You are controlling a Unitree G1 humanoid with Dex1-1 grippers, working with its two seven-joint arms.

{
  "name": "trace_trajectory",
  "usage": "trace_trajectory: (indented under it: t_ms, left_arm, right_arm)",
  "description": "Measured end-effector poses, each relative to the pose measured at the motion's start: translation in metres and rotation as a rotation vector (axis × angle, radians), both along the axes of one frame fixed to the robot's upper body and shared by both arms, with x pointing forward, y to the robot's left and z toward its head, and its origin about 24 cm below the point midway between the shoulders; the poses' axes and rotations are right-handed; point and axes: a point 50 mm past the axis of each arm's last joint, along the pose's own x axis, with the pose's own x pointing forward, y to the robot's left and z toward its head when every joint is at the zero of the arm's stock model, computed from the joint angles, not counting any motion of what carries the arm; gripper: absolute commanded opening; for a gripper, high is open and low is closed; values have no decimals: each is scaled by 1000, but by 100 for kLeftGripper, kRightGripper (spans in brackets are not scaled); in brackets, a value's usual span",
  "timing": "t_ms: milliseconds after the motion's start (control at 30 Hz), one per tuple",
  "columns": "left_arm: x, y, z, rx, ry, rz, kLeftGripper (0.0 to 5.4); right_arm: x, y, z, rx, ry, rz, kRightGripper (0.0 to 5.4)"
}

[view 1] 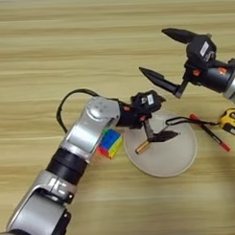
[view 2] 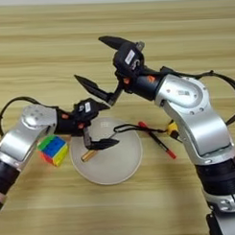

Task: Move the objects on the table

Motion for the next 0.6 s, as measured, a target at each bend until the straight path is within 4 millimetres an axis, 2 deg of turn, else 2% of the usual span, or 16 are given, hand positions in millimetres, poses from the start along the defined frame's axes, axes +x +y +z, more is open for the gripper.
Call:
trace_trajectory:
  t_ms: [367, 600]
  left_arm:
    - [-15, 18, 10, -99, -54, 94, 537]
    - [-16, 35, 16, -161, -83, 222, 537]
  right_arm:
    - [0, -3, 1, 3, -1, -3, 540]
    - [-1, -4, -2, 9, 17, 9, 540]
